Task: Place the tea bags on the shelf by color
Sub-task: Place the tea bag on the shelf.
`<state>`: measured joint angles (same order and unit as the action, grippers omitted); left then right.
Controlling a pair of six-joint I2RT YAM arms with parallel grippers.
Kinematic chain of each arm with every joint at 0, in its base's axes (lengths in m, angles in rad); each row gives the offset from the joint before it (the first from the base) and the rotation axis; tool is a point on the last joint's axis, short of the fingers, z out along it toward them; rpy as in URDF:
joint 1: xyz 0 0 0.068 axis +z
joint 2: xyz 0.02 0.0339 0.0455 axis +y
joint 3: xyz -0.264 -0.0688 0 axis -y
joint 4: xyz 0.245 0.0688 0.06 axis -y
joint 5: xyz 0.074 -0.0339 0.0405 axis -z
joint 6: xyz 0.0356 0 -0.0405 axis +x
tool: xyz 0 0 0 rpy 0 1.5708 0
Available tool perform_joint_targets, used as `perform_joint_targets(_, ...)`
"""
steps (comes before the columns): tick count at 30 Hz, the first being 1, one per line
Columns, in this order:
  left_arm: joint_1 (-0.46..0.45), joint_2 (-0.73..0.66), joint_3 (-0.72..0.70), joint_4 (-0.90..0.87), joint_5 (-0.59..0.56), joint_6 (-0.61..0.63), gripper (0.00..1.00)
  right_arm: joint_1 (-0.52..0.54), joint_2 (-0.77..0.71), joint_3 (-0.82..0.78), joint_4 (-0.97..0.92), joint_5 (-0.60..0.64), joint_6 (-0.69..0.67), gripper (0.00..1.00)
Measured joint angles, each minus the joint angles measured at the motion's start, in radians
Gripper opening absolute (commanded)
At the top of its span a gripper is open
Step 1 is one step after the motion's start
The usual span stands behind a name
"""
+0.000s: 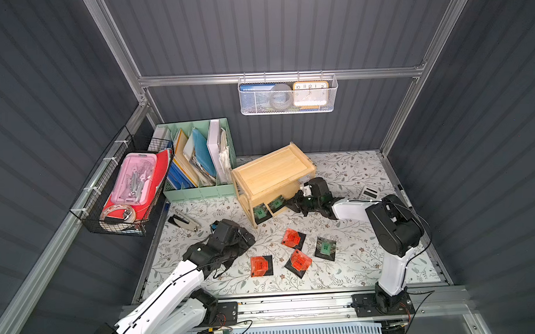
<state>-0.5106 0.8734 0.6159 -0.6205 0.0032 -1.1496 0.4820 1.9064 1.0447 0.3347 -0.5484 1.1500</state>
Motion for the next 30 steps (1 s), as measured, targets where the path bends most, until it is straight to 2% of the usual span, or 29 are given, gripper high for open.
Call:
perform_joint_targets(27,0.000,0.008,0.004,0.000,0.000,0.010,1.00,-0.024,0.067,0.168,-0.285,0.013,-0.164,0.00)
perform_joint_targets(30,0.000,0.008,0.004,0.000,0.000,0.010,1.00,-0.024,0.067,0.169,-0.297,0.016,-0.172,0.04)
